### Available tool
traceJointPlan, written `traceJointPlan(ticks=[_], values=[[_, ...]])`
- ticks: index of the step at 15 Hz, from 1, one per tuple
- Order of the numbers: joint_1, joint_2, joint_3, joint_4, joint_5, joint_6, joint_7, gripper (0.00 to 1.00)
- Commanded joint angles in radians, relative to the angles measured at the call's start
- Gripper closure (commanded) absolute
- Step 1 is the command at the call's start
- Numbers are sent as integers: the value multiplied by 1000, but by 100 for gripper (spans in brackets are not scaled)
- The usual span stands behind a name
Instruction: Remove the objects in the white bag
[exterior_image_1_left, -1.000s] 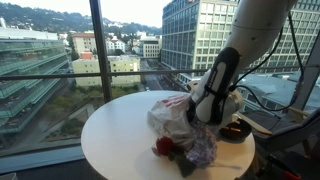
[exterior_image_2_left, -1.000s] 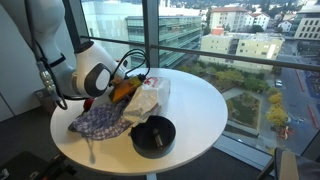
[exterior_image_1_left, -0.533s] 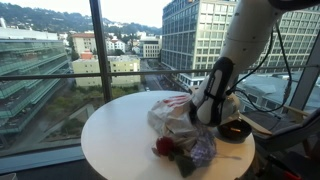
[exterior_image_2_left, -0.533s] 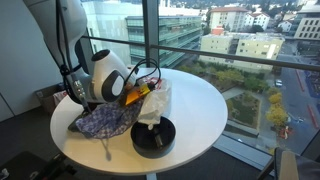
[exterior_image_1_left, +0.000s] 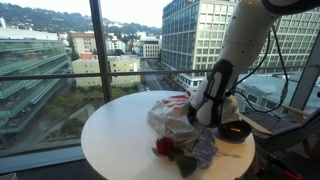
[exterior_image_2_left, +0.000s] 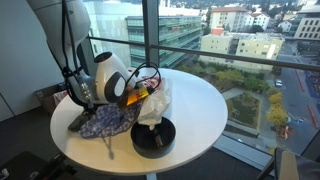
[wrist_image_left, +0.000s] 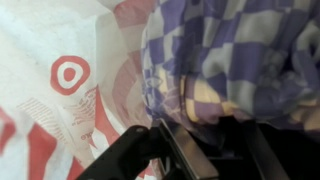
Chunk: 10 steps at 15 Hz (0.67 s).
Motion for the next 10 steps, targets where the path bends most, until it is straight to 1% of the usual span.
traceJointPlan(ticks=[1, 2, 4, 6, 7, 8, 9, 10], values=[[35, -10, -36, 7, -7, -58, 51, 86], [42, -14, -45, 4, -3, -79, 65, 95], [70, -26, -74, 1, -3, -139, 97, 100], [115, -38, -120, 1, -7, -211, 140, 96], [156, -37, -158, 8, -3, -257, 177, 97], [184, -42, -189, 13, -10, -312, 221, 96], [219, -49, -224, 22, -20, -392, 279, 96], [241, -59, -247, 30, -44, -453, 339, 96]])
